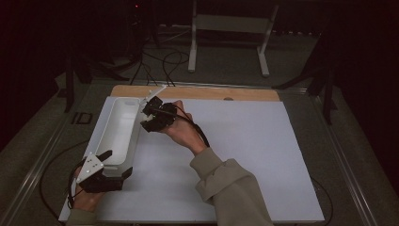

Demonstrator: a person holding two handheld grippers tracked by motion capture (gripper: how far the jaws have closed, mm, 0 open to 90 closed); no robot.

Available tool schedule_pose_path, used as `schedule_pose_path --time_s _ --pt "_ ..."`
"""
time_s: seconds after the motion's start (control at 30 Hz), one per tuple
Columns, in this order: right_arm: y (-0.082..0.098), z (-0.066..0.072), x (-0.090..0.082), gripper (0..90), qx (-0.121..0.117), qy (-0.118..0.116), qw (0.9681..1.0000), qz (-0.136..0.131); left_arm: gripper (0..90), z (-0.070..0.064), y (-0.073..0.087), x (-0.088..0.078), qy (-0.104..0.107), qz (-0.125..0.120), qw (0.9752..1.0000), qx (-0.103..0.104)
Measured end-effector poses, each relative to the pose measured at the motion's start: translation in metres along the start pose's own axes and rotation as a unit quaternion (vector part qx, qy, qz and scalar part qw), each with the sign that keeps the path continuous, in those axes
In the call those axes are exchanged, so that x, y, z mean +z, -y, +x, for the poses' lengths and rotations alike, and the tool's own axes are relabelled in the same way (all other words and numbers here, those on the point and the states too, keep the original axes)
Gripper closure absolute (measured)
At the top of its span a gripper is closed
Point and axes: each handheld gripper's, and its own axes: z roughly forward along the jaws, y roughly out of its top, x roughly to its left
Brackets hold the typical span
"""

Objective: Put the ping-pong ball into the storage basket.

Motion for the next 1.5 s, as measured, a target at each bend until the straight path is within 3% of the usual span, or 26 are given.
schedule_pose_path --time_s 0.83,1.5 --pt "-0.009 0.008 0.013 50.3 0.009 -0.010 0.9999 -0.001 3.3 0.000 0.000 0.000 0.002 -0.001 1.0000 -0.002" --pt "-0.017 0.019 0.024 50.3 0.001 -0.011 0.9999 -0.003 3.4 0.000 0.000 0.000 0.003 -0.002 1.0000 -0.003"
